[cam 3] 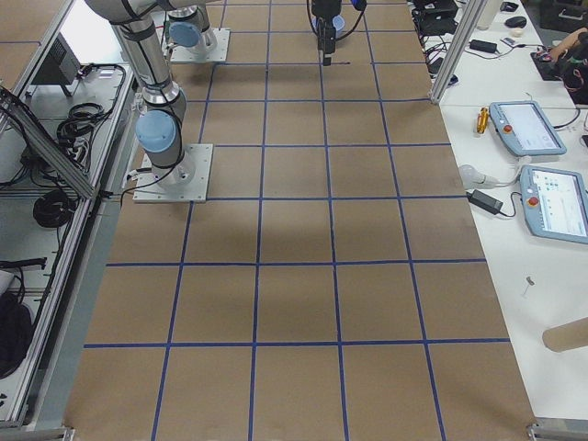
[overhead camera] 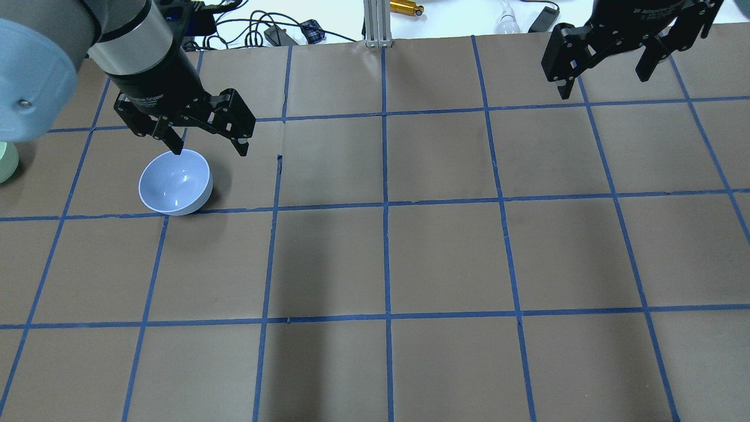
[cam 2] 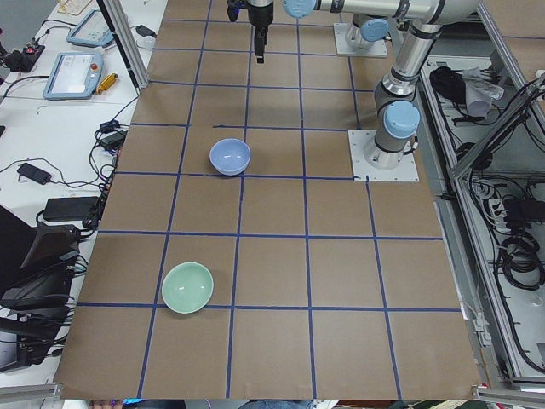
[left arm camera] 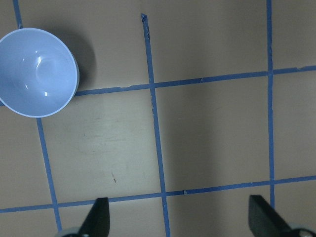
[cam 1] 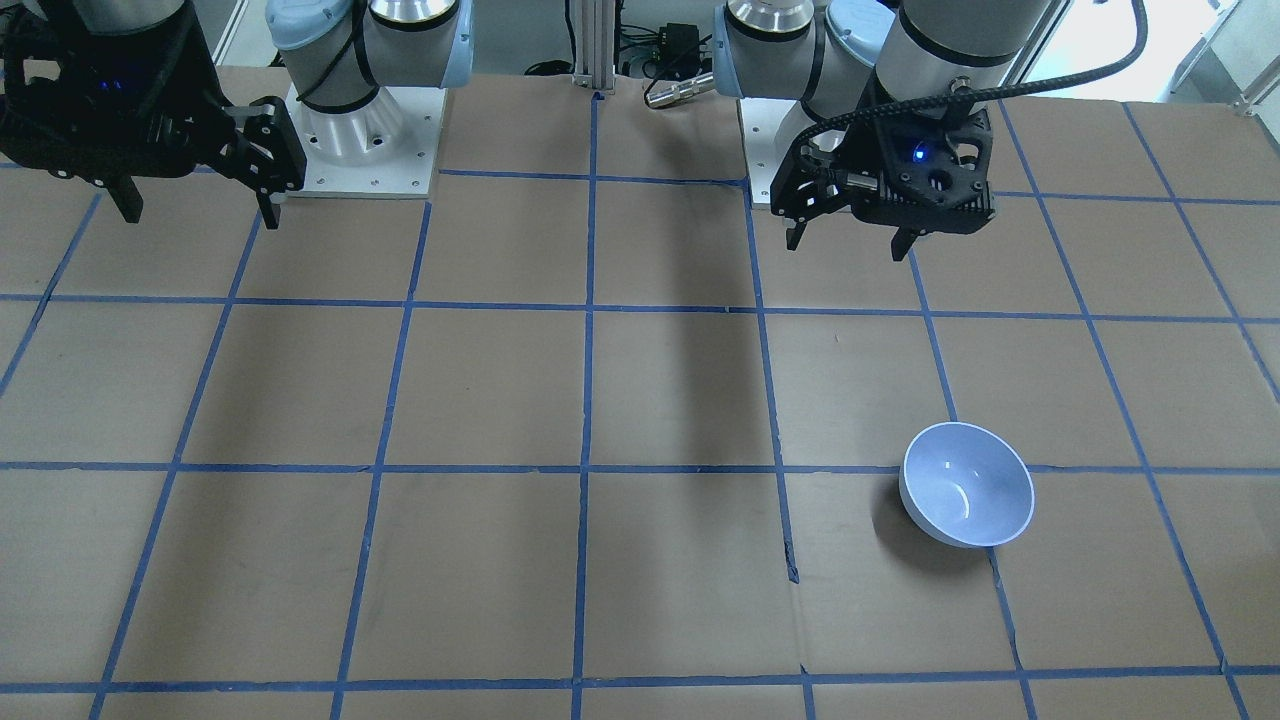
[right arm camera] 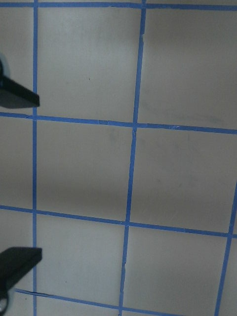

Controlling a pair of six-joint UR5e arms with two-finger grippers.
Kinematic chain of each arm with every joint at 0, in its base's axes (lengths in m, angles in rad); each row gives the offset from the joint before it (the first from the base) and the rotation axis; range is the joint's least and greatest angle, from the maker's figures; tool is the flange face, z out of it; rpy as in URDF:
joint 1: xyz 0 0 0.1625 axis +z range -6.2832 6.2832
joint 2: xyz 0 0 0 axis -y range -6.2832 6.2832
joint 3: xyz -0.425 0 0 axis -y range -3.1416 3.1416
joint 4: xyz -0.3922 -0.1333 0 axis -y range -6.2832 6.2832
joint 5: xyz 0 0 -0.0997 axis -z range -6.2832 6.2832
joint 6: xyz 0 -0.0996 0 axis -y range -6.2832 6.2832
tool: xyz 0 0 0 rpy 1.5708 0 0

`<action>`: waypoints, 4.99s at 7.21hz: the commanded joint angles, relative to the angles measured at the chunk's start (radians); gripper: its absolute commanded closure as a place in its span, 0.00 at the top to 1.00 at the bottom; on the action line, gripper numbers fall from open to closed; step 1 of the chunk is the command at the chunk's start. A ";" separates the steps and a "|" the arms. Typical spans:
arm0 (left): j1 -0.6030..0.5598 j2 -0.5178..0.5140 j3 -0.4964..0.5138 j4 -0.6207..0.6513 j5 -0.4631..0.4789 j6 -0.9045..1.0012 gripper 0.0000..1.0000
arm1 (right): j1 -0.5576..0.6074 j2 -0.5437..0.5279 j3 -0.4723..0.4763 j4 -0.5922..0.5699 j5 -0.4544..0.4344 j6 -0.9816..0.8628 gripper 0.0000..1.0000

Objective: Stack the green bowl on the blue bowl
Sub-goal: 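Move the left gripper away from the blue bowl toward the green bowl, then lower the left gripper onto the pale green bowl rim and grasp it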

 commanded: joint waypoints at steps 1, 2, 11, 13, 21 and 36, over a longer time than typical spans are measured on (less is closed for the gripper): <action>-0.002 0.002 0.002 -0.004 -0.003 -0.002 1.00 | 0.000 0.000 0.000 0.000 0.000 0.000 1.00; 0.000 0.002 0.002 -0.004 0.000 -0.002 1.00 | 0.000 0.000 0.000 0.000 0.000 0.000 1.00; 0.195 0.010 -0.019 -0.008 0.000 0.263 1.00 | 0.000 0.000 0.000 0.000 0.000 0.000 1.00; 0.366 -0.015 -0.039 -0.009 -0.009 0.566 1.00 | 0.000 0.000 0.000 0.000 0.000 0.000 1.00; 0.826 -0.405 0.075 0.306 -0.009 1.466 1.00 | 0.000 0.000 0.000 0.000 0.000 0.000 1.00; 0.943 -0.843 0.467 0.432 0.014 2.339 1.00 | 0.000 0.000 0.000 0.000 0.000 0.000 1.00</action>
